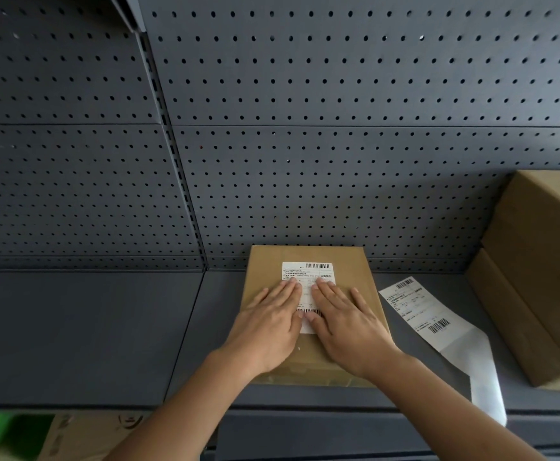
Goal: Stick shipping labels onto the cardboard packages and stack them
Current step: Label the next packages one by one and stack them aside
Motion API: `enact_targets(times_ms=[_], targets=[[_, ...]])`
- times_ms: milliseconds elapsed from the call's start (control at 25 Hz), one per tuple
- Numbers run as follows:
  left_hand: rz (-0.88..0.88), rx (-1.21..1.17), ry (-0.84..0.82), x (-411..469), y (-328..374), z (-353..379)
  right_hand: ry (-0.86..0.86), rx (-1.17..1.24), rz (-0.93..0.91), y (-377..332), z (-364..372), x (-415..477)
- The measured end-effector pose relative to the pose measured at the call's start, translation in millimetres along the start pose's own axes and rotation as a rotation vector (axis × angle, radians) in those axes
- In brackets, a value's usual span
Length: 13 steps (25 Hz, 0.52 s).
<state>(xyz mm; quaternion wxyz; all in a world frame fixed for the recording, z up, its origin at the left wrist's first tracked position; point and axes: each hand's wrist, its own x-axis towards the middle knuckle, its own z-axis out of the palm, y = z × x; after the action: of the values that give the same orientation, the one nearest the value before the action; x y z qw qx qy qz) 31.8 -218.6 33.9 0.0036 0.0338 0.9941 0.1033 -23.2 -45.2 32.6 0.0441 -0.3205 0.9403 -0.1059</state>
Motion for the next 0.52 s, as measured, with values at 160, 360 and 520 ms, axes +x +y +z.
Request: enact_targets(times_ms=[160,360,520], targets=[[-0.067,0.003,-0.026,-6.2,-4.2,-1.2,-0.002,-0.036,0.101,21.0,-3.2,-10.0],[-0.129,-0.022,-0.023,-13.5,-12.6,-4.4,-0.035,-0.035,0.196,31.7,-10.1,-21.2],[-0.037,-0.050,-0.017,-33.6,8.2,-6.6,0.035,-0.002,0.056,8.2,-8.9,-36.9]])
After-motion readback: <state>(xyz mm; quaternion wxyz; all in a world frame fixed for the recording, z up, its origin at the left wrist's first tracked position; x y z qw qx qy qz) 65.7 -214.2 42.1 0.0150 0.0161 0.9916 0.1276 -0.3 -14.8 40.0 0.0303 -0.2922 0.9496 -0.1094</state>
